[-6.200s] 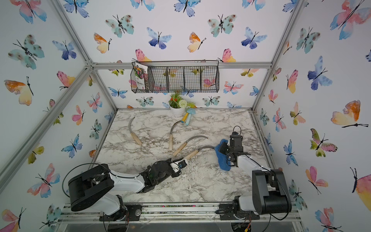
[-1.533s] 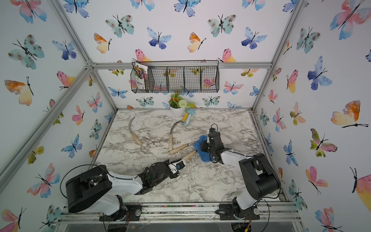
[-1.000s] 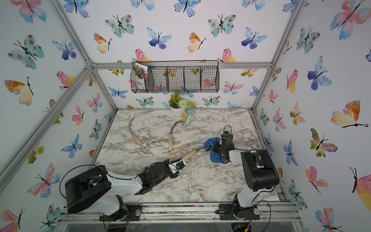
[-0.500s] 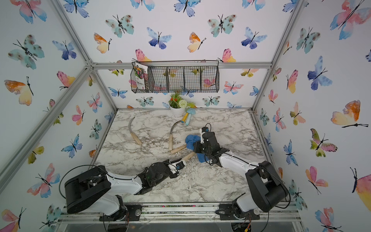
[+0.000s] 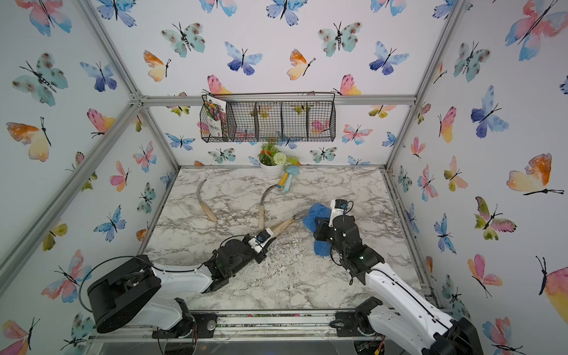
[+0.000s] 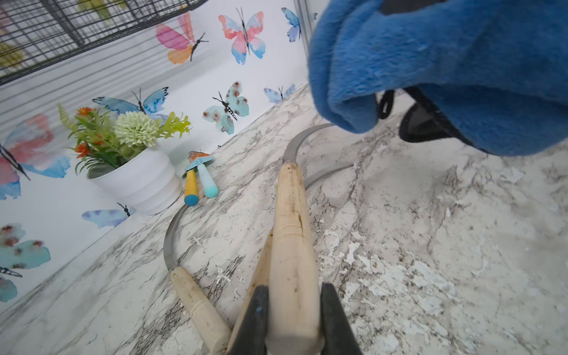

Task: Wipe small sickles with rags
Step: Adjust the small sickle.

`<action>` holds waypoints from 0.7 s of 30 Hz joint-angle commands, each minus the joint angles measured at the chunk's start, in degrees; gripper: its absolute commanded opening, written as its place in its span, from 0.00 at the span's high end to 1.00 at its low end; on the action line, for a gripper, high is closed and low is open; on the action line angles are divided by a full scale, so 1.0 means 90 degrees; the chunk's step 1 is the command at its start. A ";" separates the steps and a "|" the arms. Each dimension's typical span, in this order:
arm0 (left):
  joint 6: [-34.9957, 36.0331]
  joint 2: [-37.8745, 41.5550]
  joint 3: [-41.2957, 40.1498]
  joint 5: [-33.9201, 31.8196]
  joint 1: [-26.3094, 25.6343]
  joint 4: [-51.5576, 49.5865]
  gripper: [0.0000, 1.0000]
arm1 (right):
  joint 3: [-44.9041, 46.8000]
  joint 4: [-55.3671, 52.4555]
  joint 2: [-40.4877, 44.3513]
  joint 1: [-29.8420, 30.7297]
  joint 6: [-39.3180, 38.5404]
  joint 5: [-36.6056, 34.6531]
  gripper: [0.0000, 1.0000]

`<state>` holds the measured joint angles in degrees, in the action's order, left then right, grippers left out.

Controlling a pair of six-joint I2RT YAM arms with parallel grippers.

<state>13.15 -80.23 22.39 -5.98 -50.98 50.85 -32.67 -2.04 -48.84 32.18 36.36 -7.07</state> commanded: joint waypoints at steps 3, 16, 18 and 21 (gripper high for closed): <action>-0.1627 0.0208 0.0480 0.1380 0.0350 -0.0691 1.00 | 0.0284 -0.0972 0.1111 -0.0031 0.0157 -0.0748 0.98; -0.4210 0.0118 0.0018 0.4029 0.2146 0.0458 1.00 | 0.0780 -0.0688 0.0968 -0.0021 -0.0017 0.0421 0.98; -0.4309 0.0012 -0.0024 0.4246 0.2314 0.0694 1.00 | 0.0953 -0.0285 0.0702 0.0005 0.0002 0.0578 0.98; -0.4374 -0.0013 -0.0010 0.4538 0.2376 0.0840 1.00 | 0.1115 0.0274 0.0294 0.0091 0.0042 0.0775 0.98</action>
<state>-23.46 -79.94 22.33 28.49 -30.28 52.62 -23.53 -6.98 -44.34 32.38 36.88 -3.75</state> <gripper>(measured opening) 0.195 0.086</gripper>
